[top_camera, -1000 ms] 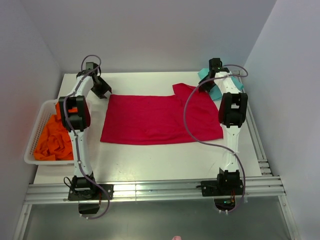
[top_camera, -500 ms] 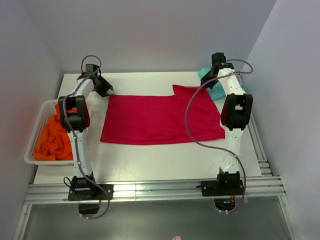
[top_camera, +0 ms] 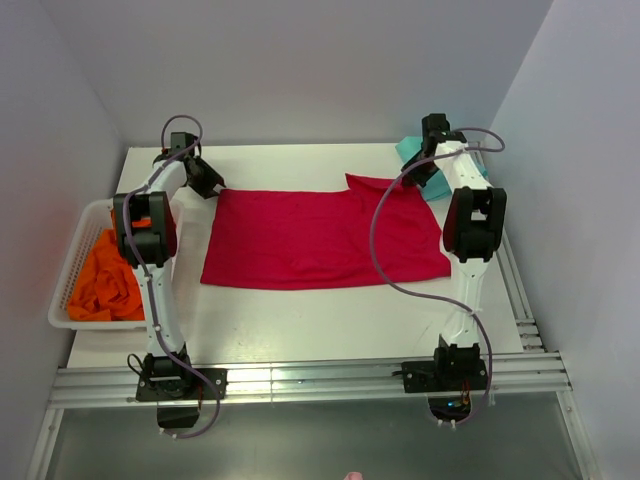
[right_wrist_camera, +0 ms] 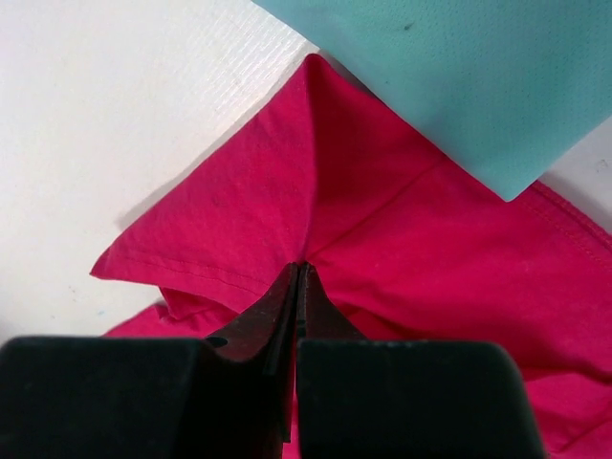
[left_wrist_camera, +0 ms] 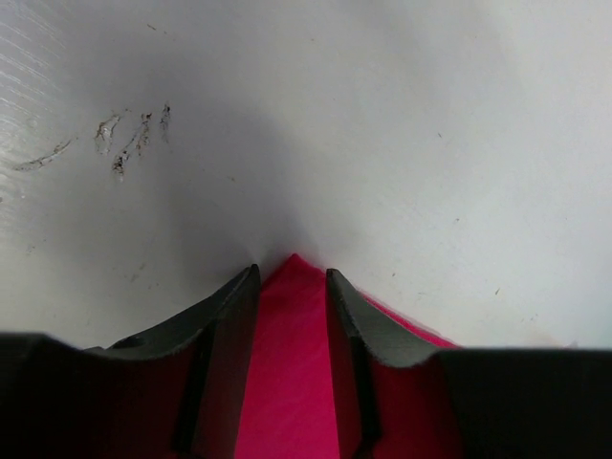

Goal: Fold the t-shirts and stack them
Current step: Fold the tshirt

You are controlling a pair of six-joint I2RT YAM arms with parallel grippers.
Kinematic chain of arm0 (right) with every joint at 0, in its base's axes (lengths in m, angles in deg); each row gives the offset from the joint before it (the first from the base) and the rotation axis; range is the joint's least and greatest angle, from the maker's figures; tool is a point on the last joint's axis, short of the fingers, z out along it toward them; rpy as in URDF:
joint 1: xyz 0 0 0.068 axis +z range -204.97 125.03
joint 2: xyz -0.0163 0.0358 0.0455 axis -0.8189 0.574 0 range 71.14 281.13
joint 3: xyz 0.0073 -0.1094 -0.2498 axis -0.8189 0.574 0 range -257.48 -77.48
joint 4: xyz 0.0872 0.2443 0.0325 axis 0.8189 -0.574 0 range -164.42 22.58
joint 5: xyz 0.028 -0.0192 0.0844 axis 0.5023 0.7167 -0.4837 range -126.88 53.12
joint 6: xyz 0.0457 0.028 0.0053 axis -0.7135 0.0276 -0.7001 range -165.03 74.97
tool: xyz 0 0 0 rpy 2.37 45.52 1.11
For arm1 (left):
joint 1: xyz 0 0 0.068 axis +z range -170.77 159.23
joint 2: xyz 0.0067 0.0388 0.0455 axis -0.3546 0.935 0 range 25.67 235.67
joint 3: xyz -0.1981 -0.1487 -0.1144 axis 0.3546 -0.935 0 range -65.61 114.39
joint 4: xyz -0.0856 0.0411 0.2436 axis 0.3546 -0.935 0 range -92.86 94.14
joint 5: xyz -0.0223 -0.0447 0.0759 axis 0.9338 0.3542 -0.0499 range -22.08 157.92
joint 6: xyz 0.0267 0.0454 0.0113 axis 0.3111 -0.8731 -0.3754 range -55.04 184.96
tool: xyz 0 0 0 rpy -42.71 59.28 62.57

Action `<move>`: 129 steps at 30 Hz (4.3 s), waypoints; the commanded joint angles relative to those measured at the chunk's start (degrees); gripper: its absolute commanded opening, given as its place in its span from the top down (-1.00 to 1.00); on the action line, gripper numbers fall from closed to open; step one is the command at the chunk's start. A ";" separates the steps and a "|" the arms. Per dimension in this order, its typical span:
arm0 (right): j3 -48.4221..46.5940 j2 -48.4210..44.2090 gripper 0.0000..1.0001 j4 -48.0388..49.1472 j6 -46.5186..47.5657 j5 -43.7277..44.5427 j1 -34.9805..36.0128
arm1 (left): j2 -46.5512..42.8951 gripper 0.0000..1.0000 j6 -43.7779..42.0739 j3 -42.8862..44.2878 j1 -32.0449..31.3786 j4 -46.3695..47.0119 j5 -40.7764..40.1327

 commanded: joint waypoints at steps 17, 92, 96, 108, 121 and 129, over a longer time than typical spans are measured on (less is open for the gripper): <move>-0.87 -6.15 1.00 -2.71 1.90 3.31 -0.69 | 3.62 0.82 -1.19 -1.62 -1.15 -1.97 0.91; 16.96 -29.42 1.00 -3.06 3.92 -3.19 -1.66 | -14.39 0.99 -8.84 -1.70 -5.36 -9.35 -4.98; 21.80 -34.18 1.00 -4.02 5.15 -4.07 -1.66 | -19.22 0.99 -8.84 -5.56 -6.33 -9.27 -6.12; 34.97 -48.33 1.00 -6.58 7.88 -4.43 -1.66 | -31.70 0.99 -8.75 -17.51 -8.70 -9.09 -9.63; 58.90 -45.54 0.95 1.42 4.98 5.49 -3.77 | -38.39 0.13 1.18 -39.06 -10.64 -16.20 -25.98; 47.14 -40.16 -0.58 -3.32 4.98 11.22 -4.39 | -39.09 -0.99 2.76 -35.29 -11.08 -19.55 -29.06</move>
